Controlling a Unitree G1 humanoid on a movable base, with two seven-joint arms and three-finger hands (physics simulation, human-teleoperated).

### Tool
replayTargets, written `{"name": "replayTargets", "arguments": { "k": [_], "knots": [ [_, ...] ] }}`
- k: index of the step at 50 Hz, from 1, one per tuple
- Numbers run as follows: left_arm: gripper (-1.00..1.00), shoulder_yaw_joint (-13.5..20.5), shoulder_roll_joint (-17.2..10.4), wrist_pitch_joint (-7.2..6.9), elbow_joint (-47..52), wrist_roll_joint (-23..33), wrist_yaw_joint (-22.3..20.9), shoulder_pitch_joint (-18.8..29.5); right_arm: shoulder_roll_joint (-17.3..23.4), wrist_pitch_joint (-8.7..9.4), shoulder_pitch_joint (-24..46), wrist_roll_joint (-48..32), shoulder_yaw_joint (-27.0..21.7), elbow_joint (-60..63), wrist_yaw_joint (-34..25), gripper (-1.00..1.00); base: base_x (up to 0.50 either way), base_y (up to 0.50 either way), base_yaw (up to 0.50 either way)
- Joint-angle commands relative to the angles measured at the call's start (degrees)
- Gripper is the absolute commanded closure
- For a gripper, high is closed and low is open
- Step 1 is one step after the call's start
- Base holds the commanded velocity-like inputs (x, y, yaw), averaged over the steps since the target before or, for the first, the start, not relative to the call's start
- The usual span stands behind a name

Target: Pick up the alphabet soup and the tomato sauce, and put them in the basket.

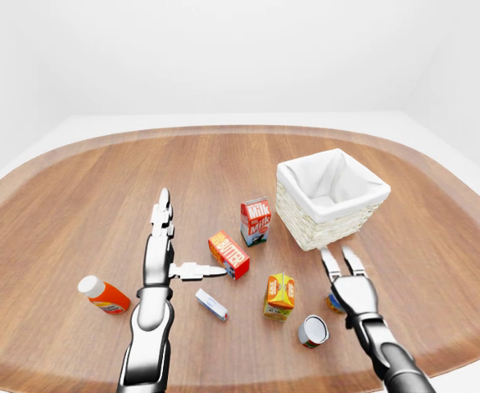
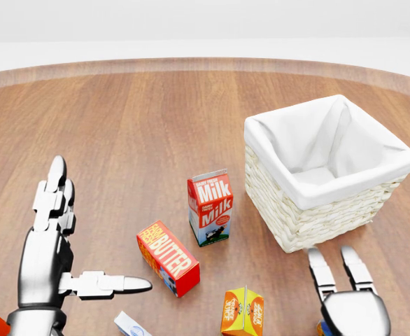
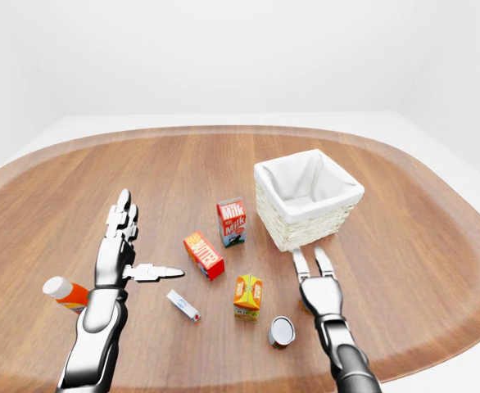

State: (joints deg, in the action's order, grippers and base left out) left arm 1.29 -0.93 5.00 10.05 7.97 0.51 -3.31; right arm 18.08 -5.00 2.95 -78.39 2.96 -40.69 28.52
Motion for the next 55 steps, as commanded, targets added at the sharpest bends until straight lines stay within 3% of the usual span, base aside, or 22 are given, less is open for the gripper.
{"name": "replayTargets", "arguments": {
  "k": [1,19,20,21,22,40,55],
  "knots": [
    [-1.00,0.0,0.0,0.00,0.9,0.0,-0.3,-0.5,0.1,0.00,1.3,-0.2,0.7,-2.9,1.5,-1.00,0.00,0.00,0.00],
    [-1.00,-0.1,0.0,0.00,0.6,0.1,-0.2,-0.4,0.1,0.00,3.4,-0.7,2.5,-9.0,1.5,-0.95,0.00,0.00,0.00],
    [-1.00,-0.1,0.0,0.00,0.6,0.1,-0.2,-0.4,0.1,0.00,3.3,-0.6,2.5,-8.9,1.5,-0.36,0.00,0.00,0.00],
    [-1.00,-0.1,0.0,0.00,0.6,0.1,-0.2,-0.4,0.1,0.00,3.2,-0.6,2.6,-8.8,1.5,0.69,0.00,0.00,0.00],
    [-1.00,-0.1,0.0,0.00,0.6,0.1,-0.2,-0.4,0.1,0.00,3.2,-0.6,2.6,-8.9,1.5,1.00,0.00,0.00,0.00],
    [-1.00,-0.1,0.1,0.00,0.6,0.1,-0.1,-0.3,0.4,0.00,0.1,1.1,1.2,-1.6,1.5,1.00,0.00,0.00,0.00],
    [-1.00,0.2,0.0,0.00,0.2,-0.3,0.0,-0.1,-0.9,0.00,-10.9,5.0,-6.9,23.7,-10.1,1.00,0.00,0.00,0.00]
  ]
}}
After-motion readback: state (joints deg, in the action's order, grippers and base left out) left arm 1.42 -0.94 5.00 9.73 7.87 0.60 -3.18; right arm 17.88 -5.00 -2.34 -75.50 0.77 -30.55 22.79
